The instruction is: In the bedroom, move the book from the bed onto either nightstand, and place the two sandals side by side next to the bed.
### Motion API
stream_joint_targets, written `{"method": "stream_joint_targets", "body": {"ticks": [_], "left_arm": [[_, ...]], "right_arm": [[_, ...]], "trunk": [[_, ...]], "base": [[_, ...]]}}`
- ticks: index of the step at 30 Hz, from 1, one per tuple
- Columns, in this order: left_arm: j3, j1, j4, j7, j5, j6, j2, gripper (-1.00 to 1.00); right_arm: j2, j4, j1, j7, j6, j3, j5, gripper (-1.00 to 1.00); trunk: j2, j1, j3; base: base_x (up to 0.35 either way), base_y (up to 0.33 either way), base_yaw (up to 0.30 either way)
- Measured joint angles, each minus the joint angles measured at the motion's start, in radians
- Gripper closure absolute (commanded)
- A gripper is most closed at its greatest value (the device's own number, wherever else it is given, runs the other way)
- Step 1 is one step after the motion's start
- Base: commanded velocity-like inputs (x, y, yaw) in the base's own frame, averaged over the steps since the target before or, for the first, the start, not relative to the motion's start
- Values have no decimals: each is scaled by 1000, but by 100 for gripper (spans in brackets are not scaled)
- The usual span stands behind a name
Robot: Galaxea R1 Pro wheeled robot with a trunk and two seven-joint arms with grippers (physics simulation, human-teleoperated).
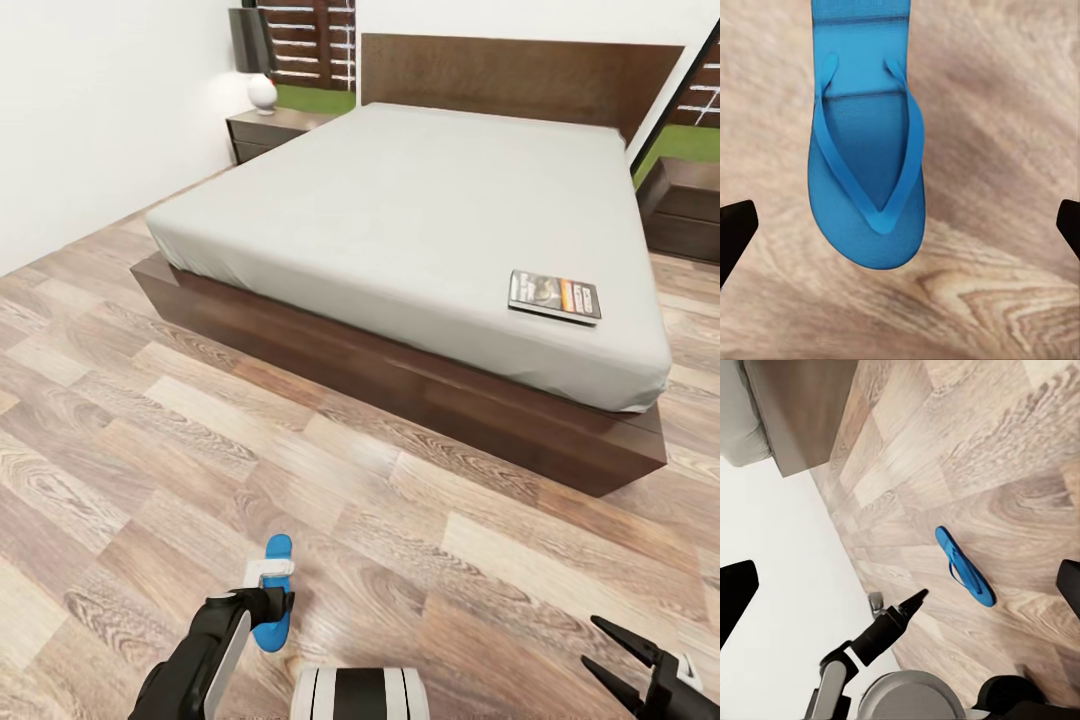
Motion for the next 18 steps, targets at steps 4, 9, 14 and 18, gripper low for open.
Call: {"method": "stream_joint_targets", "body": {"ticks": [4,9,14,18], "left_arm": [[0,0,0,0,0,0,0,-100],[0,0,0,0,0,0,0,-100],[0,0,0,0,0,0,0,-100],[0,0,0,0,-1,-1,0,-100]], "right_arm": [[1,0,0,10,-1,1,1,-100],[1,1,0,10,-1,1,4,-100],[1,1,0,10,-1,1,5,-100],[2,1,0,7,0,2,6,-100]], "trunk": [[-1,2,-15],[-2,4,-35],[-3,6,-54],[-4,8,-66]], "base": [[0,0,0],[0,0,0],[0,0,0],[0,0,0]]}}
